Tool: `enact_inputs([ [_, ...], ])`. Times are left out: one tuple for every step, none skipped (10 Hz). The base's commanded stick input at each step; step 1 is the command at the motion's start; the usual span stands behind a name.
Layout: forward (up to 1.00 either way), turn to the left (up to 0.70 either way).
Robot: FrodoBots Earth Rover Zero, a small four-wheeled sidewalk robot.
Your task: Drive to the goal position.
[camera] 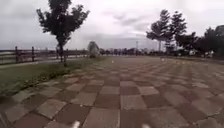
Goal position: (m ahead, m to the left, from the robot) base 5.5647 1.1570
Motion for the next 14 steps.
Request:
enact_inputs([
  [0.7, 0.0],
  [0.7, 0.0],
  [0.7, 0.0],
  [0.7, 0.0],
  [0.7, 0.0],
  [0.7, 0.0],
  [0.7, 0.0],
  [0.7, 0.0],
  [0.7, 0.0],
  [0.7, 0.0],
  [0.7, 0.0],
  [0.7, 0.0],
  [0.7, 0.0],
  [0.7, 0.0],
])
